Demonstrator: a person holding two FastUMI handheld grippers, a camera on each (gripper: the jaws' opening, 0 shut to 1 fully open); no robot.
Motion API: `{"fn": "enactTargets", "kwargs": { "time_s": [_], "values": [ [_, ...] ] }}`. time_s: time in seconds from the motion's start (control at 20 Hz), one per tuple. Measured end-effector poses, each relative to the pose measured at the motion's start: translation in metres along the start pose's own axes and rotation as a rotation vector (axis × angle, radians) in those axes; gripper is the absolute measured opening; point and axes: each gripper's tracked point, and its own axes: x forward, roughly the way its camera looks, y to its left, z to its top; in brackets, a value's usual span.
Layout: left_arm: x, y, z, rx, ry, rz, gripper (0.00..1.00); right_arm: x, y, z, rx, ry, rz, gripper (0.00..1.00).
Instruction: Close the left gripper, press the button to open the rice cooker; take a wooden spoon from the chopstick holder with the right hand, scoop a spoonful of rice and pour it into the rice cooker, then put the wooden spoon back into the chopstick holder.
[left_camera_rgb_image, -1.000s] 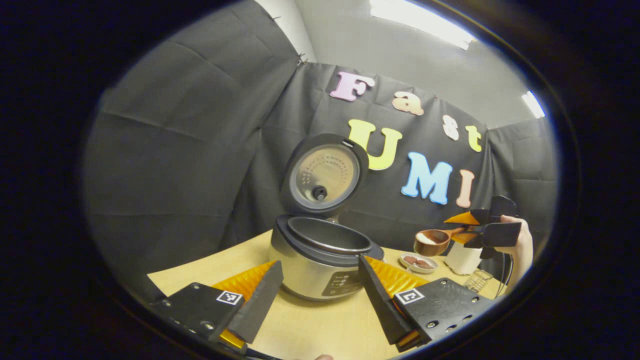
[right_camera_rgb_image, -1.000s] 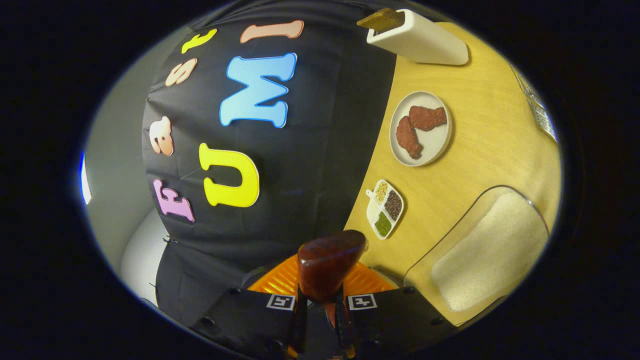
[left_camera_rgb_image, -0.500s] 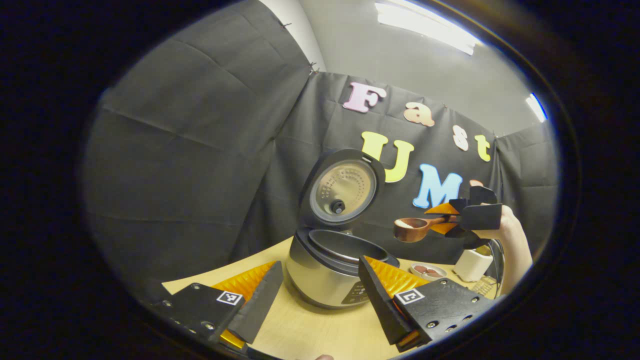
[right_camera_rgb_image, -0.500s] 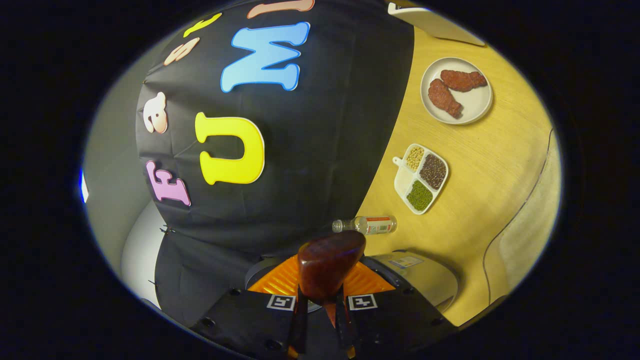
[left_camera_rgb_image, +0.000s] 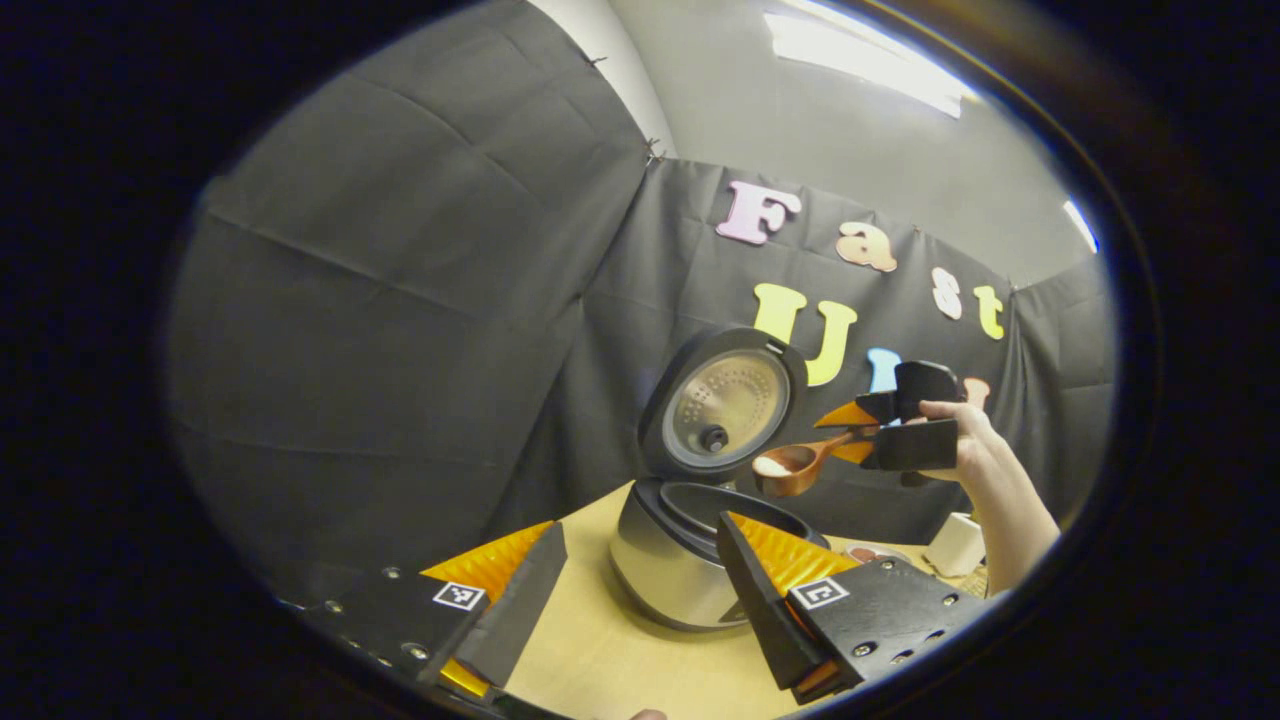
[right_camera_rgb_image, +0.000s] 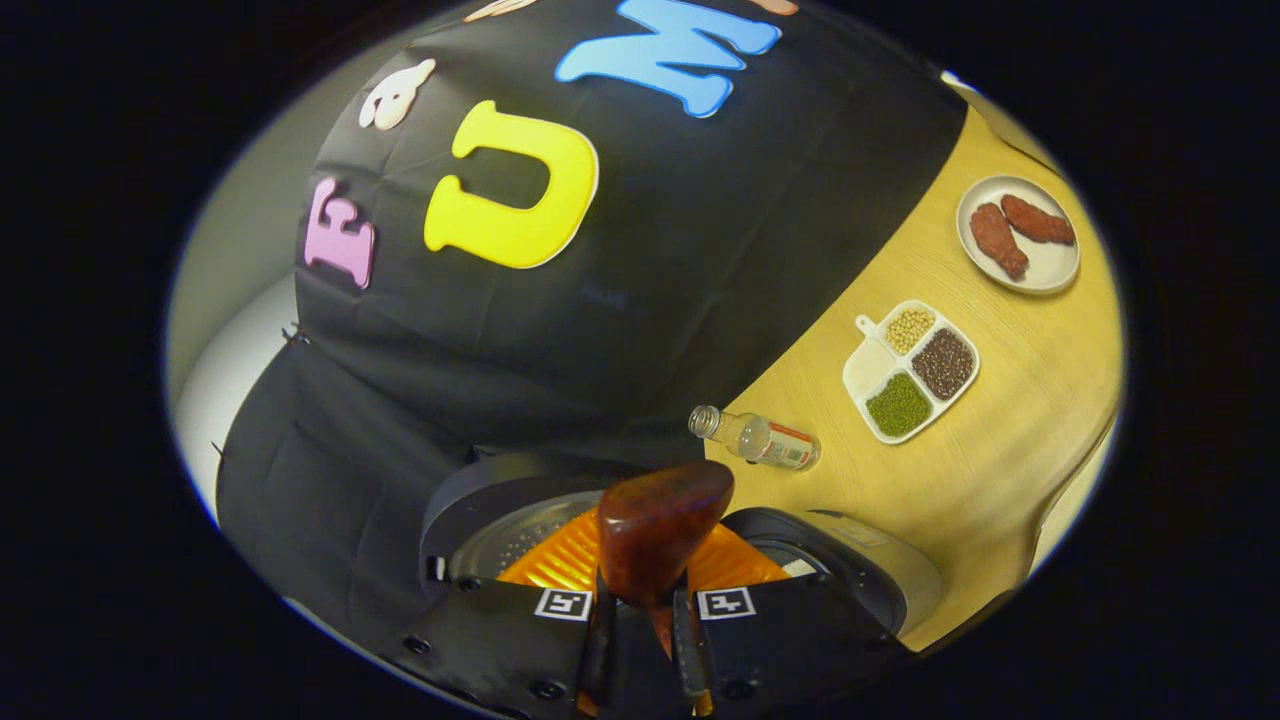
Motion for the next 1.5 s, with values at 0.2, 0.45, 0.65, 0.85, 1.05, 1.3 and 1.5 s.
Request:
{"fn": "enactTargets", "kwargs": {
  "time_s": [0.2, 0.45, 0.65, 0.85, 1.05, 1.3, 1.5],
  "values": [
    [-0.002, 0.005, 0.005, 0.029, -0.010, 0.017, 0.94, -0.001, 0.007, -0.001, -0.277, -0.066, -0.036, 0.24],
    [-0.004, 0.009, 0.019, 0.063, -0.030, 0.045, 0.94, 0.000, 0.014, -0.012, -0.399, -0.072, -0.041, 0.21],
    [0.002, 0.010, 0.035, 0.169, -0.033, 0.077, 0.94, 0.001, 0.018, -0.025, -0.586, -0.072, -0.060, 0.24],
    [-0.002, -0.002, 0.063, 0.169, -0.089, 0.052, 0.94, 0.000, 0.033, -0.034, -0.748, -0.104, -0.046, 0.24],
    [0.004, -0.006, 0.067, 0.210, -0.086, 0.047, 0.93, 0.000, 0.043, -0.047, -0.853, -0.089, -0.033, 0.24],
    [0.014, -0.004, 0.095, 0.254, -0.086, 0.051, 0.94, -0.002, 0.056, -0.052, -1.019, -0.122, -0.026, 0.24],
    [0.021, -0.007, 0.114, 0.270, -0.118, 0.036, 0.94, -0.001, 0.062, -0.058, -1.123, -0.130, -0.019, 0.24]
  ]
}}
